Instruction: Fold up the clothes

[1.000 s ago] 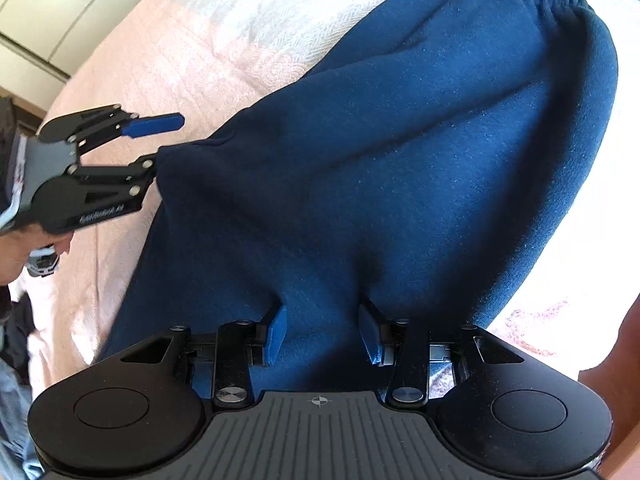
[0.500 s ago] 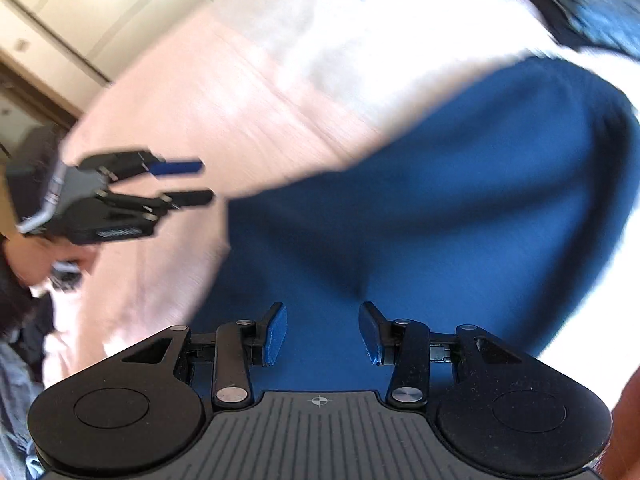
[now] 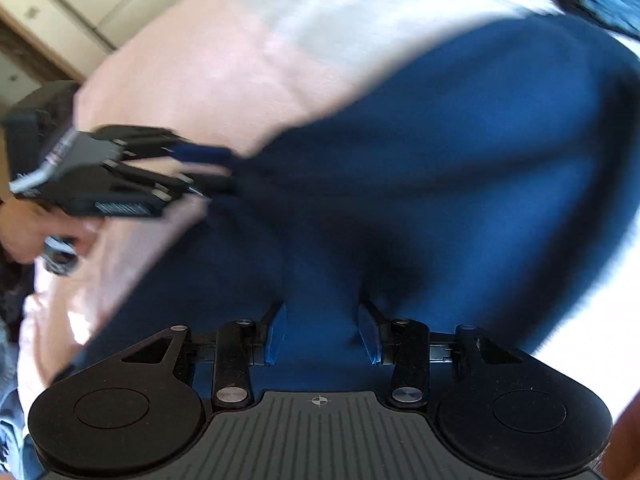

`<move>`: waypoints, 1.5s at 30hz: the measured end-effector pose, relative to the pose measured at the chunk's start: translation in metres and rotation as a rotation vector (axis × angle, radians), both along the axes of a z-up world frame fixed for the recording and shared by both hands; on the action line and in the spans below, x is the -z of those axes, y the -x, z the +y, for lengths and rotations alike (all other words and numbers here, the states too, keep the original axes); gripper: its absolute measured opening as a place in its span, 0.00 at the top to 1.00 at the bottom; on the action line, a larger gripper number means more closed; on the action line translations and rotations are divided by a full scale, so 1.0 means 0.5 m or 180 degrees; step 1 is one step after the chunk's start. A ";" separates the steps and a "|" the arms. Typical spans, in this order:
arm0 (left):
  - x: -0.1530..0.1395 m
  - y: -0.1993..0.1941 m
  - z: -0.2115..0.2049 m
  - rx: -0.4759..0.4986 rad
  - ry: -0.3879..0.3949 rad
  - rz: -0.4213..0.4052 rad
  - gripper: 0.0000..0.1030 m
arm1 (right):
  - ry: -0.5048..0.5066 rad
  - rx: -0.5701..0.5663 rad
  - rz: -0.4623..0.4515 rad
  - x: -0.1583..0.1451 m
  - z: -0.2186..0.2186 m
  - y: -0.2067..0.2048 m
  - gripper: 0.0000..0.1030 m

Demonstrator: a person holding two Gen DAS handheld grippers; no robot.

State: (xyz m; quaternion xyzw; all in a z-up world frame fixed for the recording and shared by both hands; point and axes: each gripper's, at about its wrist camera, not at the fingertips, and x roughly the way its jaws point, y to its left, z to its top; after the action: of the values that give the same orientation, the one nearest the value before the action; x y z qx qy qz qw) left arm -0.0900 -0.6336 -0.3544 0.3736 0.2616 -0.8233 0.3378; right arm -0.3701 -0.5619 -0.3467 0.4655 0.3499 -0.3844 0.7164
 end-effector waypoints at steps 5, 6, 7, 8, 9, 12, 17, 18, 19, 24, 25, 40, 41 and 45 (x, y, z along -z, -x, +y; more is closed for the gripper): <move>-0.039 -0.012 0.005 -0.0069 0.0026 -0.0121 0.57 | -0.0099 0.0193 0.0085 0.000 0.016 0.083 0.58; -0.049 -0.012 0.010 -0.0095 0.0046 -0.0150 0.57 | -0.0095 0.0207 0.0117 -0.003 0.016 0.094 0.58; -0.059 -0.010 0.016 -0.0113 0.0071 -0.0181 0.58 | -0.0108 0.0277 0.0119 -0.003 0.013 0.109 0.58; -0.071 -0.006 0.024 -0.0133 0.0090 -0.0199 0.61 | -0.0121 0.0346 0.0121 -0.003 0.009 0.124 0.58; -0.084 -0.002 0.038 -0.0167 0.0099 -0.0203 0.64 | -0.0131 0.0419 0.0121 -0.005 0.006 0.139 0.58; -0.116 0.021 0.092 -0.0210 0.0093 -0.0182 0.64 | 0.0118 0.0507 0.0008 -0.059 0.007 0.169 0.57; -0.105 0.100 0.221 -0.0269 -0.0162 -0.0261 0.64 | 0.0326 0.0256 -0.0175 -0.056 -0.042 0.181 0.57; -0.091 0.117 0.248 -0.0309 -0.0250 -0.0326 0.64 | 0.0207 0.0273 -0.0035 -0.034 -0.054 0.183 0.57; -0.079 0.133 0.277 -0.0360 -0.0317 -0.0401 0.64 | 0.0087 0.0290 0.0106 -0.012 -0.065 0.184 0.57; -0.076 0.144 0.414 -0.1090 -0.0395 -0.0648 0.63 | -0.0019 0.0299 0.0106 0.004 -0.064 0.197 0.57; -0.085 0.140 0.438 -0.1251 -0.0399 -0.0667 0.63 | 0.0001 0.0216 0.0113 -0.001 -0.056 0.193 0.57; -0.099 -0.072 0.874 -0.2405 -0.0839 -0.1049 0.59 | -0.0013 -0.0746 -0.0259 -0.048 0.112 -0.026 0.57; -0.100 -0.091 0.906 -0.2397 -0.0857 -0.1043 0.59 | -0.0007 -0.0765 -0.0254 -0.050 0.132 -0.053 0.57; -0.108 -0.171 1.046 -0.2437 -0.0946 -0.1117 0.64 | -0.0041 -0.0852 -0.0240 -0.048 0.215 -0.171 0.57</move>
State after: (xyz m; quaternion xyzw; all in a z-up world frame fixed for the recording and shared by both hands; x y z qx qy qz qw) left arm -0.0042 -0.1105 -0.3006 0.4285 0.4353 -0.5165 0.6001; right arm -0.2845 -0.4544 -0.3229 0.4333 0.3841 -0.2654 0.7709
